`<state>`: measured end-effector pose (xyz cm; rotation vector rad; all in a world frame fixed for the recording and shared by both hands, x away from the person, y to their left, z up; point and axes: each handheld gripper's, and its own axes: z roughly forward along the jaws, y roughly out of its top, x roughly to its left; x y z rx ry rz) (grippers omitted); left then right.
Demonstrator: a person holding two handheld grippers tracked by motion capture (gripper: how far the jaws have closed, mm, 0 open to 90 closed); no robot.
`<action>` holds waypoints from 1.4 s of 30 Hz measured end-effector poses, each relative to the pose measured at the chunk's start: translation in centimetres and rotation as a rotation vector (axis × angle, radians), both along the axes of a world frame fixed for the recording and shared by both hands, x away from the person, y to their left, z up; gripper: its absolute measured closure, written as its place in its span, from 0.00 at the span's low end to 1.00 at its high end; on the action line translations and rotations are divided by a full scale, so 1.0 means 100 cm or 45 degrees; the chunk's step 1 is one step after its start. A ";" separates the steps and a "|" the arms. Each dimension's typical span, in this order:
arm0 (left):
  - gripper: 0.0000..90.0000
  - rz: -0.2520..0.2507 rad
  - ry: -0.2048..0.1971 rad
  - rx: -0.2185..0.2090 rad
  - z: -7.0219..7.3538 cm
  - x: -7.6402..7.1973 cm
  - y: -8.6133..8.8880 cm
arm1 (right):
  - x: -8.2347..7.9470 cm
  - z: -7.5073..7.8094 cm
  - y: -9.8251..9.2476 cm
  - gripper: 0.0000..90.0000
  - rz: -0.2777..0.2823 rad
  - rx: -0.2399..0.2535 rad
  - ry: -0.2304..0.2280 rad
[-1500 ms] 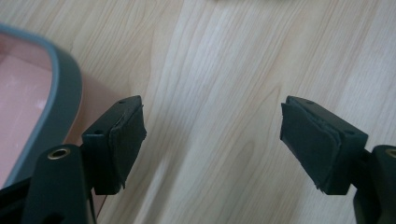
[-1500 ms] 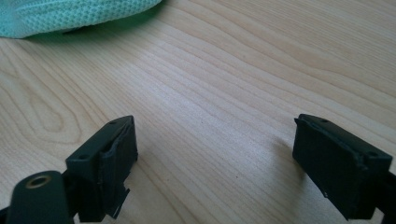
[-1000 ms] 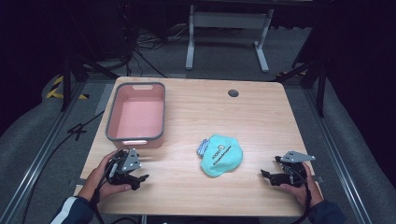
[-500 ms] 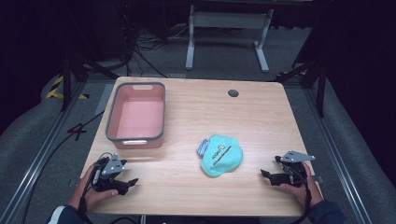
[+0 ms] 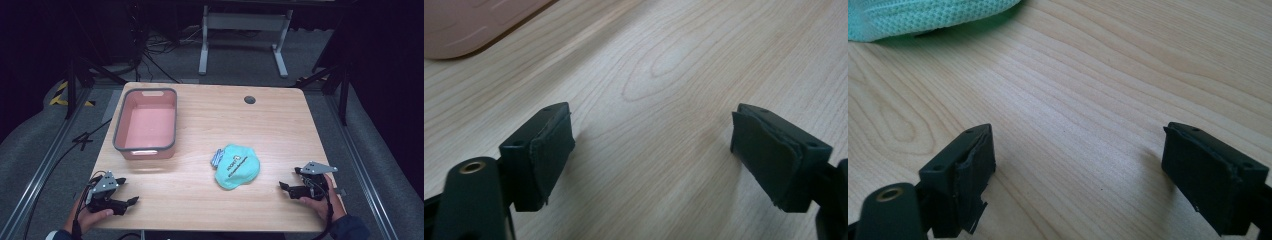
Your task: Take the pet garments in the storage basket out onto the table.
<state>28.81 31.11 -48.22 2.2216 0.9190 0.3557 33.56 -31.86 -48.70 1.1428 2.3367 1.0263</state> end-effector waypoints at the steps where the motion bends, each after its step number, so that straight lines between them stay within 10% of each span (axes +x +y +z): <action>1: 0.17 0.009 -0.006 0.012 0.000 0.000 0.000 | 0.000 0.000 0.000 0.16 0.000 0.000 0.000; 42: 0.11 0.058 0.000 0.023 0.000 0.001 -0.004 | -0.002 0.000 0.000 0.16 0.015 -0.002 -0.003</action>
